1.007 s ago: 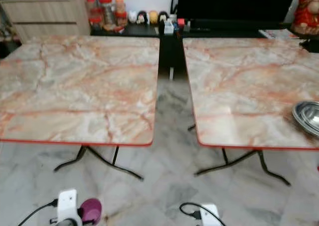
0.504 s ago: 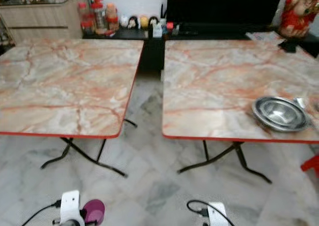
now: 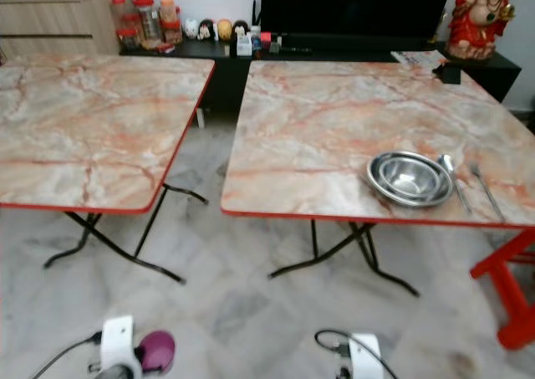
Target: Setting the table
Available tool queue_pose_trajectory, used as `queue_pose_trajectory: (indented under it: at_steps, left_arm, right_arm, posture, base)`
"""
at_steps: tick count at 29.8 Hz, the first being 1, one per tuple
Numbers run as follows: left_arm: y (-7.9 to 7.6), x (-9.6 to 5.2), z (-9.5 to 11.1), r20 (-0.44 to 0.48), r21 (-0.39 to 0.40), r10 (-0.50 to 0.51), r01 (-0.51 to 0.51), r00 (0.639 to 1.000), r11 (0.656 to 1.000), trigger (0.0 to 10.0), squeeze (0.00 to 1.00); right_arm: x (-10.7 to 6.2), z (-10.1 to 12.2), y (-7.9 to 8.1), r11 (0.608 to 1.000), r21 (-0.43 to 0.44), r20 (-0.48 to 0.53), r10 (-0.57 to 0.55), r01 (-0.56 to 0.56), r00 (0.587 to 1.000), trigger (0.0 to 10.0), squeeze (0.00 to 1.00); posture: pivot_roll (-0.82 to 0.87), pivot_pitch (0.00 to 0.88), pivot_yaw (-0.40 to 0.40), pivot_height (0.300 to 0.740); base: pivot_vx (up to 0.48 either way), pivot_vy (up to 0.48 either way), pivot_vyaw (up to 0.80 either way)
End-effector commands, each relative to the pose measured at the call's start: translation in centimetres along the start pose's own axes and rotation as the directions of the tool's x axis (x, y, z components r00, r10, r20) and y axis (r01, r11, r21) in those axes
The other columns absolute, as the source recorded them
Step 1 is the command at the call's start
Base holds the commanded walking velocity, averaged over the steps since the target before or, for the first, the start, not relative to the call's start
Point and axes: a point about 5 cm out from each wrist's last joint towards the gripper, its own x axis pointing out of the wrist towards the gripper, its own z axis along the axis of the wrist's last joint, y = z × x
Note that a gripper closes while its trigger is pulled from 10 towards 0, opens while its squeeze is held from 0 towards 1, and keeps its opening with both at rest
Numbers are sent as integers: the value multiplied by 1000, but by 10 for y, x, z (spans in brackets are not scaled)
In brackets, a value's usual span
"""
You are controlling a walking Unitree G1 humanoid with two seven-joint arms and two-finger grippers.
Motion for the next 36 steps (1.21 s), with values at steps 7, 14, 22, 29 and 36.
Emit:
queue_pose_trajectory:
  at_steps: [7,14,22,29,36]
  left_arm:
    - [-1,-1,-4,-19,20,-16,16,1000,1000,10000,0]
    - [-1,-1,-5,-24,22,-18,18,1000,1000,10000,0]
    - [-1,-1,-6,-29,22,-21,22,999,1000,10000,0]
    - [-1,-1,-7,-31,23,-21,22,999,1000,10000,0]
    - [-1,-1,-6,-29,17,-20,20,999,1000,10000,0]
  right_arm:
    - [0,0,1,1000,-1,0,3,-3,1000,10000,0]
    - [0,0,3,999,-36,-7,15,-16,1000,10000,0]
    - [0,-1,5,998,-59,-8,28,-29,1000,10000,0]
    - [0,0,6,997,-70,-7,34,-34,999,10000,0]
    - [0,0,6,998,-54,-6,28,-29,1000,10000,0]
  posture:
    - [-54,0,-21,740]
    - [-54,0,-23,740]
    - [-51,0,-28,740]
    - [-51,0,-28,740]
    - [-50,0,-29,740]
  base:
    - [88,0,0]
    - [340,0,0]
    - [356,0,0]
    - [368,0,0]
    - [379,0,0]
